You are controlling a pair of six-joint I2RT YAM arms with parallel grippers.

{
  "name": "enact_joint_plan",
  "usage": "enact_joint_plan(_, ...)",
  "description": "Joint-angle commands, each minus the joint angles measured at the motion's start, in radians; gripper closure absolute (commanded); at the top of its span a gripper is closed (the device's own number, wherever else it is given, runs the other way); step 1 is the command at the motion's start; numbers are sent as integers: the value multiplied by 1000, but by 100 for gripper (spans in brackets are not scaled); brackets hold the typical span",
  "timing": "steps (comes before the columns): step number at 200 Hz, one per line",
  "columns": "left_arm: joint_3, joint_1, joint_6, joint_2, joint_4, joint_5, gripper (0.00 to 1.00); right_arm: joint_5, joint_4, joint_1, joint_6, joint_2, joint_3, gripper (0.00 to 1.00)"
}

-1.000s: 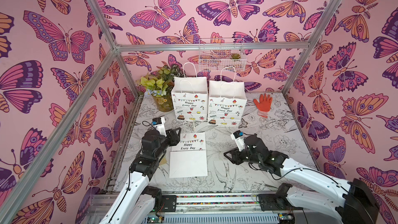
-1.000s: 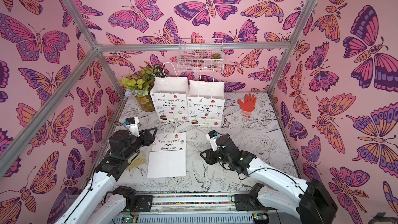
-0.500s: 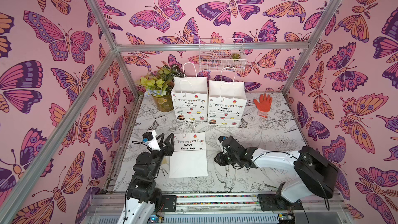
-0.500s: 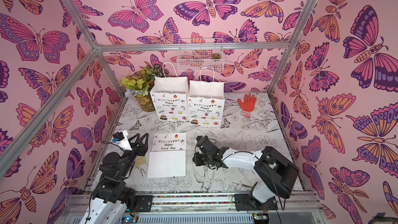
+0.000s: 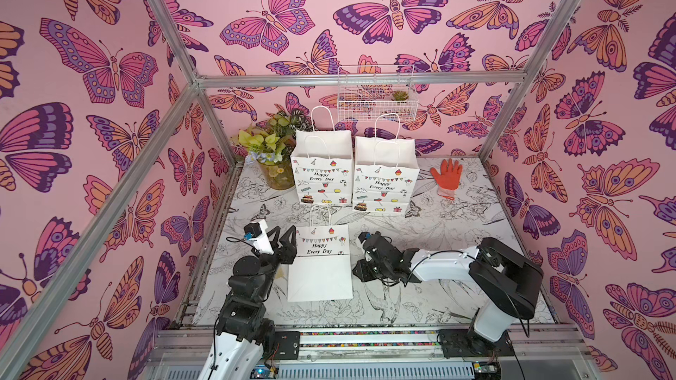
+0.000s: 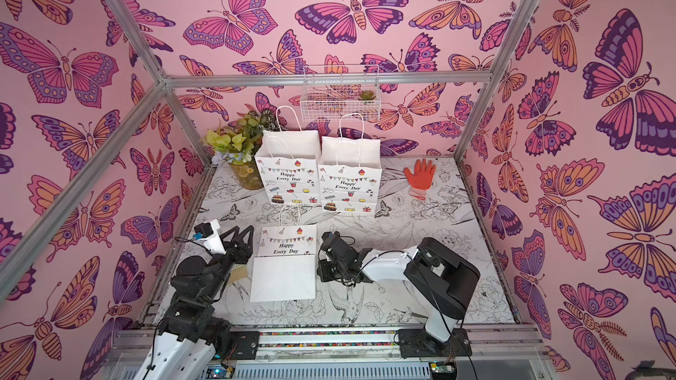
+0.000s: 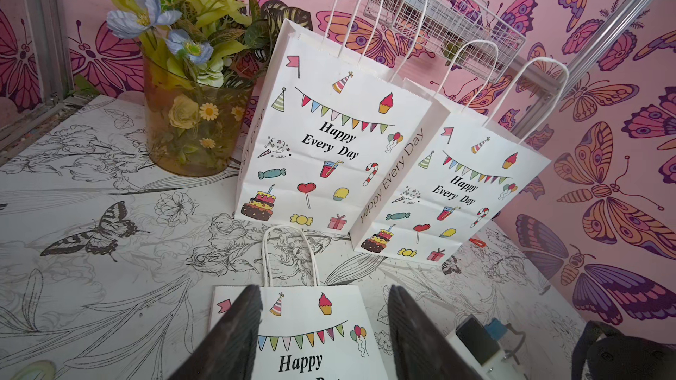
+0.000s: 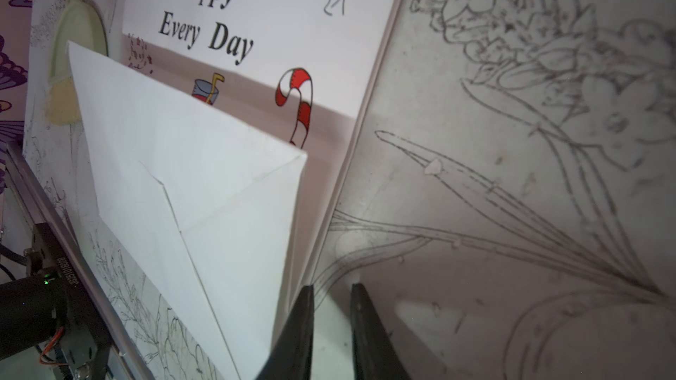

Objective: Put away the paper bag
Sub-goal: Adjust the paper bag at the center of the board.

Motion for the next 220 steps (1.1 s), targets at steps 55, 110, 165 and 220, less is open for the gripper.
enact_joint_plan(55, -11, -4, -22, 20, 51, 25, 42, 17, -25, 11, -16, 59, 49, 78)
enact_joint_plan(110, -11, -5, -24, 19, 53, 30, 42, 32, -46, 11, -28, 104, 89, 78)
enact_joint_plan(165, -10, -5, -25, 17, 53, 36, 42, 78, -86, 11, -38, 132, 128, 78)
enact_joint_plan(220, 3, -4, -24, 23, 49, 61, 41, 210, -127, 13, -79, 38, 99, 71)
